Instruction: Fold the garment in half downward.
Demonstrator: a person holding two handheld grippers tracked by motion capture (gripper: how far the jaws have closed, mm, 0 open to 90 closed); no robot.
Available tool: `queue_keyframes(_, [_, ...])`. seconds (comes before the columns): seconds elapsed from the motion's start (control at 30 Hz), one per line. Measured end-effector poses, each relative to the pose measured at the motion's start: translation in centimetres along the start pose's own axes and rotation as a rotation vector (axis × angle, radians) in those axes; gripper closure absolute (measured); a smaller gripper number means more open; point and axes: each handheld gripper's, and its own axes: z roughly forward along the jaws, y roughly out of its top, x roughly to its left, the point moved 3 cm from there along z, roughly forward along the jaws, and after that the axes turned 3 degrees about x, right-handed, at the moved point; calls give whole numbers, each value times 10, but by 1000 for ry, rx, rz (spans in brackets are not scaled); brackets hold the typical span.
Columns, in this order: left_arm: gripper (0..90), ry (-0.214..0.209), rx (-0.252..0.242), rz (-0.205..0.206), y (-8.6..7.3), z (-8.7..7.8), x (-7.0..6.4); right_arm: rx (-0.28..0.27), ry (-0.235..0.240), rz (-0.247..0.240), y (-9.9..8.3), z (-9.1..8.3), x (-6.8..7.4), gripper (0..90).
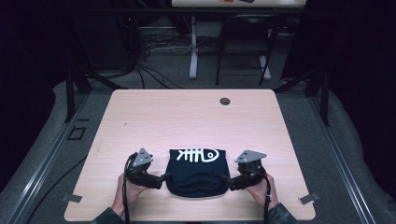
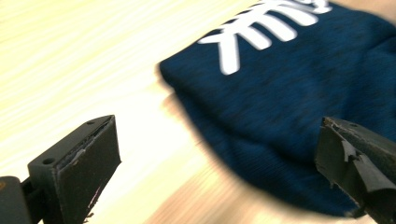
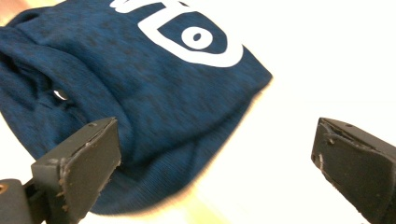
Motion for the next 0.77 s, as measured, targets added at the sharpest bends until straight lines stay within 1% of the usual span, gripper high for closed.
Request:
queue_keyframes(0.03, [2,0,0,0,0,0,0,-3,-11,12,-3,-2,-3,14])
queue_keyframes(0.07, [2,18,14,-12,-6,-2,6,-1,-16,23,-6,-3,-6,14])
queue_keyframes(0.1, [2,28,22,-17,-9,-2,9,10,-19,30,-9,-5,-9,13])
queue_keyframes(0.17, [2,31,46,-31,-16,-2,13,16,-35,55,-17,-6,-14,16])
queue_keyframes(0.2, [2,31,46,-31,-16,-2,13,16,-35,55,-17,-6,-14,16])
queue_keyframes(0.23, [3,36,63,-53,-23,-1,15,31,-46,69,-26,-6,-18,19])
queue_keyframes(0.27, [2,38,69,-56,-25,0,14,39,-51,71,-29,-7,-20,20])
queue_keyframes(0.3, [3,38,69,-56,-25,0,14,56,-54,76,-33,-6,-21,20])
queue_keyframes(0.33, [4,37,89,-52,-29,3,14,64,-56,78,-36,-6,-22,20])
queue_keyframes(0.43, [2,24,114,-49,-32,8,14,81,-64,82,-43,-4,-25,22])
queue_keyframes(0.53, [1,25,124,-39,-33,11,14,104,-63,84,-47,-1,-27,24])
queue_keyframes(0.63, [1,22,137,-40,-34,15,15,124,-68,84,-50,2,-30,24])
queue_keyframes(0.67, [1,20,143,-41,-35,16,16,122,-65,92,-50,4,-30,24])
queue_keyframes(0.77, [0,20,143,-46,-35,16,17,136,-67,84,-51,5,-31,26])
